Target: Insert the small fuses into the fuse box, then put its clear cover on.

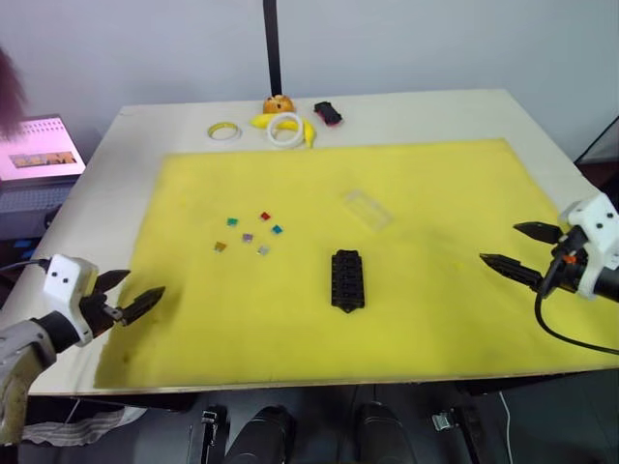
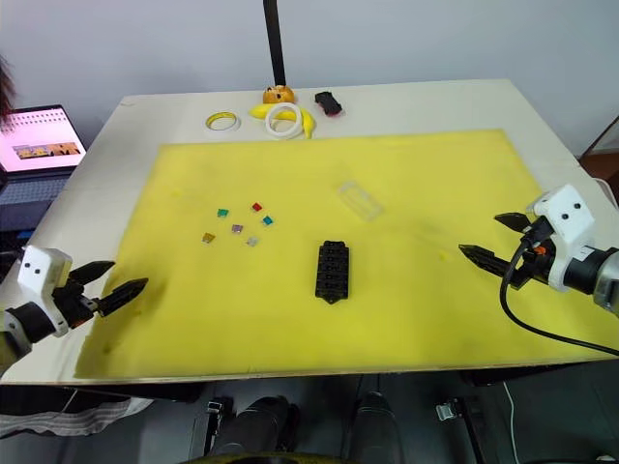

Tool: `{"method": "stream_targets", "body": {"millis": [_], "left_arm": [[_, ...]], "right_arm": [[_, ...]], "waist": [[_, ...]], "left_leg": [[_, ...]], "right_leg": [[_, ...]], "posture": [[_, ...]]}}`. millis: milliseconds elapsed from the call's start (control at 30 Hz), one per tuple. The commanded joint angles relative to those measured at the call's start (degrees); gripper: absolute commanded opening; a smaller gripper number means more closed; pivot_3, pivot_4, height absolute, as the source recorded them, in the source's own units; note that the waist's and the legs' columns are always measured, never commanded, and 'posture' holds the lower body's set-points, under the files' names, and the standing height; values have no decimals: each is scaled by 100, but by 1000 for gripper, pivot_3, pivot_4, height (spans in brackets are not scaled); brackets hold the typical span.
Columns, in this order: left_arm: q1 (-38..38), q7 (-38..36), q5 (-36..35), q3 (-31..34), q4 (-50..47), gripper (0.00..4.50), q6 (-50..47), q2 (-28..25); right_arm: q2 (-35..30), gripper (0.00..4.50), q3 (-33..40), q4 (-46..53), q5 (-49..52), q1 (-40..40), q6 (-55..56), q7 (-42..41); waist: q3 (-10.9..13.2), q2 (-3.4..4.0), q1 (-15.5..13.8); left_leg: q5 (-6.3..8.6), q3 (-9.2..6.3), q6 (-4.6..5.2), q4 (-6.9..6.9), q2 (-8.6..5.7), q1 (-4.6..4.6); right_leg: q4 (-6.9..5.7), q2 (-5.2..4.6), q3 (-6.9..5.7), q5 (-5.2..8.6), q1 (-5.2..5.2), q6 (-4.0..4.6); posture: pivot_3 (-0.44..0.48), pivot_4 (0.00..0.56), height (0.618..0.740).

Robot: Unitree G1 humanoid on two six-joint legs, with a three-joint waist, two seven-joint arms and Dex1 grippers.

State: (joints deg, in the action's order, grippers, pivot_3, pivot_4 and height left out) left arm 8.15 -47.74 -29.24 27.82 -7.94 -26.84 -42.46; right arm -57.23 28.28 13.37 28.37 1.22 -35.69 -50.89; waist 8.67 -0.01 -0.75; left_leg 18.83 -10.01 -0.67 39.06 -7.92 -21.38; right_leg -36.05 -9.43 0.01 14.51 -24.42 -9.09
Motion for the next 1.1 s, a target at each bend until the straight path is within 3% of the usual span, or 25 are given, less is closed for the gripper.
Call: {"method": "stream_targets", "body": {"millis": [33, 533, 733, 867, 967, 1100], "left_arm": [[-21, -137, -24, 18, -116, 4488, 113, -113], [-68, -79, -60, -71, -245, 4488, -190, -105], [-134, -44, -387, -100, -554, 4488, -660, -112], [-466, 183, -1014, 75, -570, 4488, -1425, -65], [-772, 565, -2315, 392, -505, 4488, -2747, 152], [-1197, 1380, -3070, 559, -182, 4488, -3964, 272]], "right_arm": [[3, 4500, 97, 129, 2, 85, 119, 26], [42, 4500, -44, 48, -69, 138, 334, 108], [39, 4500, -82, 161, -82, 127, 368, 132], [89, 4500, -169, 349, 15, 277, 262, 245], [137, 4500, -457, 729, 323, 469, -184, 296], [479, 4500, -792, 1242, 980, 1056, -779, 564]], "waist": [[0, 0, 2], [0, 0, -1], [0, 0, 2], [0, 0, 3], [1, 1, 5], [1, 1, 16]], "left_leg": [[0, 0, 0, 0, 0, 0], [0, 0, 0, 0, 1, 0], [0, 0, 0, 0, 1, 0], [0, 0, 0, 0, 1, 0], [0, 0, 0, 0, 1, 0], [0, -3, -1, 1, 7, 0]], "right_leg": [[0, 0, 0, 0, 0, 0], [0, 1, 0, 0, -1, 0], [-1, 1, 0, 0, -1, 0], [-2, 1, 0, 0, -1, 0], [-3, 1, 1, 0, -2, 0], [-8, 5, 1, 0, -5, 0]], "posture": [[0, 150, 740], [0, 150, 740], [0, 150, 740], [0, 150, 740], [0, 150, 740], [0, 150, 740]]}}
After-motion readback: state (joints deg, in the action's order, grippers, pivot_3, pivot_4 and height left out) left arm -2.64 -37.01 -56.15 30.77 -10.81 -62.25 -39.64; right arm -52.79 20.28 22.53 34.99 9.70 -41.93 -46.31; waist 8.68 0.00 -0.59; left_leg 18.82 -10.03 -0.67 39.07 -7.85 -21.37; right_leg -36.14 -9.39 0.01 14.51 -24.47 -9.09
